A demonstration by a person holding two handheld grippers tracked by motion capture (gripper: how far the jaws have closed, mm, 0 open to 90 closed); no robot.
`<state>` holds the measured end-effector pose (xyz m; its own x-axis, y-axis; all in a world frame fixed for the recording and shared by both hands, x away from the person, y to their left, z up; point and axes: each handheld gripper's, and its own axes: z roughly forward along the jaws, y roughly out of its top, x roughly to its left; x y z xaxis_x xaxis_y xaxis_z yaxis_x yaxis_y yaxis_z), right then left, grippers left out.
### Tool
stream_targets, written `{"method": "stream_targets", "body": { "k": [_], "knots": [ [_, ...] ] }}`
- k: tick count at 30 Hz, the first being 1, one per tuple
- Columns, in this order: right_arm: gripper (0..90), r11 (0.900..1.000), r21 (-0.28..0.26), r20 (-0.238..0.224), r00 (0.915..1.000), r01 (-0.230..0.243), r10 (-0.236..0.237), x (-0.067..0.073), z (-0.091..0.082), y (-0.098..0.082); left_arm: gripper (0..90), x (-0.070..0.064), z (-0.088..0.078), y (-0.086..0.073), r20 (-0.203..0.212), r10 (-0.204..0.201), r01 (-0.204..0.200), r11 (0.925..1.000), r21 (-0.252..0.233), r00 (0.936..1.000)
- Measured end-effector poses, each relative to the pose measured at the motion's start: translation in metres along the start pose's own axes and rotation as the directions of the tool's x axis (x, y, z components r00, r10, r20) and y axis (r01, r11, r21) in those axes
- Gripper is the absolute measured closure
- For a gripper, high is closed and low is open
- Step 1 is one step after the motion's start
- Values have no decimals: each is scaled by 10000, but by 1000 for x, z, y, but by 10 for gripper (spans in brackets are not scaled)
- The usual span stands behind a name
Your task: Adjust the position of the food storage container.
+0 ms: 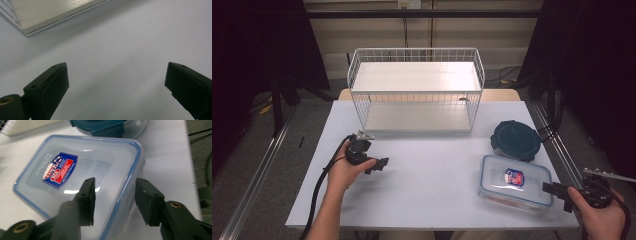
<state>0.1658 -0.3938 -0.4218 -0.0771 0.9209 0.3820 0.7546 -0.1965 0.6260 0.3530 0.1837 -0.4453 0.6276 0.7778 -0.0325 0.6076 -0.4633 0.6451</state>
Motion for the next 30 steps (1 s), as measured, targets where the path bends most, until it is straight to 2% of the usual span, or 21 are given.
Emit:
{"method": "stream_targets", "body": {
  "k": [4,6,12,13,17,18,20,24,27,28,30],
  "knots": [
    [542,9994,69,-92,9994,334,-334,13,9,2,51,-1,0,-1,-43,-82,82,9999,-105,10000],
    [543,9990,115,-232,9989,421,-418,18,14,3,50,-1,-2,-2,-103,58,-58,10000,47,9999],
    [547,9966,208,-513,9956,800,-789,33,28,8,48,-2,-3,-4,-214,-60,60,10000,-3,9998],
    [546,9963,233,-555,9951,832,-818,36,30,8,48,-1,-4,-4,-151,50,-48,9999,117,9999],
    [534,9931,56,-559,9916,1173,-1168,38,32,10,47,-1,-4,-5,-206,-70,71,10000,29,9998],
    [556,9926,31,-579,9909,1218,-1214,37,31,10,48,-1,-4,-5,-220,-93,93,10000,-11,9997],
    [596,9899,17,-289,9895,1415,-1414,34,28,10,47,0,-3,-5,-176,-60,60,10000,0,9998],
    [733,9939,-21,-744,9912,1098,-1097,25,19,7,48,0,-2,-5,-182,-23,26,9999,118,9998],
    [797,9908,162,-509,9897,1347,-1337,25,14,5,48,0,-2,-4,-181,-42,43,9999,95,9998],
    [828,9919,148,-625,9902,1264,-1252,24,14,5,48,0,-1,-4,-177,-76,77,9999,68,9998],
    [876,9890,409,-611,9883,1424,-1398,22,15,3,48,1,-1,-4,-139,-105,105,9999,48,9998]
  ]
}}
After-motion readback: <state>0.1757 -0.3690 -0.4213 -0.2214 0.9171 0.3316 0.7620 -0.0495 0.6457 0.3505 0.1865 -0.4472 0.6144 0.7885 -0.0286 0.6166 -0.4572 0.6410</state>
